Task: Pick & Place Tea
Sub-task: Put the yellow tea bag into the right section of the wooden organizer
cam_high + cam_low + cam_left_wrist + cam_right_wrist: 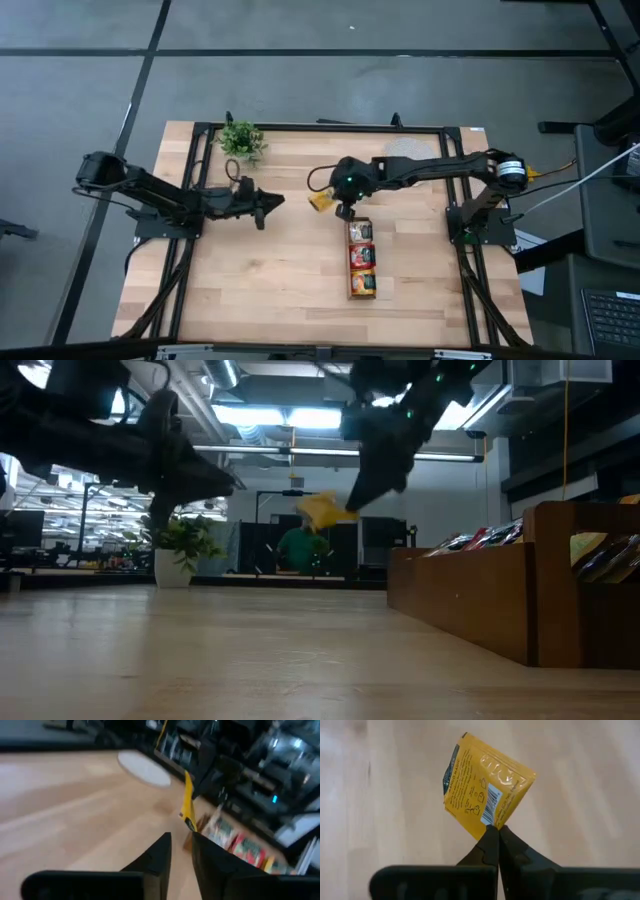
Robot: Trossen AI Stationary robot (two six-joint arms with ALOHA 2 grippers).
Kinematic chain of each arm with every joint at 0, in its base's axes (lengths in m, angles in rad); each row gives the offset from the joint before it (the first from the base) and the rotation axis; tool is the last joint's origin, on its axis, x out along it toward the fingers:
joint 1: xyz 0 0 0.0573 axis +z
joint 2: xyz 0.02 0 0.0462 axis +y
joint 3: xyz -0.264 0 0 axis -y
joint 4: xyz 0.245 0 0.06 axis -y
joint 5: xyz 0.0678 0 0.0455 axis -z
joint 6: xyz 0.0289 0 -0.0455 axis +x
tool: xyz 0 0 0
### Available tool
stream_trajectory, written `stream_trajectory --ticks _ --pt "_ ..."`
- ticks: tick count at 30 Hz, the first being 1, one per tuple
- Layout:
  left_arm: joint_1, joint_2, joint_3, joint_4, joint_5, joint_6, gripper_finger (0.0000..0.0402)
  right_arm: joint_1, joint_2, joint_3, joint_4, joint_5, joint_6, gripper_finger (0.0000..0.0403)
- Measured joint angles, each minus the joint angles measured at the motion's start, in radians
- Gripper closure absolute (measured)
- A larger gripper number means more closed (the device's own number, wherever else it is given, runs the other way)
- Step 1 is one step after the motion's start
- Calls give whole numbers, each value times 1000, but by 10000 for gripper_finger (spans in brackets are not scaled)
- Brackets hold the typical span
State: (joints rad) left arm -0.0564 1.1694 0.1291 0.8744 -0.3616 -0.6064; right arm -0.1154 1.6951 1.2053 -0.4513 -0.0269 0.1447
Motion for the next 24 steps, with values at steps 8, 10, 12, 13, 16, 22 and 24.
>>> stream_trajectory --ticks 8,10,12,13,16,22,24 --pt "56 0 0 262 34 127 267 -1 -76 0 154 100 -11 401" --pt "68 0 29 277 63 166 252 -1 -76 0 216 99 -22 401" --pt "77 0 59 267 80 205 238 -1 -76 0 263 98 -23 401" --pt "79 3 73 263 90 227 233 0 -76 0 283 97 -25 401" --pt "79 16 107 245 92 288 221 0 -76 0 314 97 -32 400" --pt "80 56 154 147 27 322 218 0 -76 0 345 96 -45 400" --pt "79 81 167 131 12 324 220 0 -76 0 361 96 -45 399"
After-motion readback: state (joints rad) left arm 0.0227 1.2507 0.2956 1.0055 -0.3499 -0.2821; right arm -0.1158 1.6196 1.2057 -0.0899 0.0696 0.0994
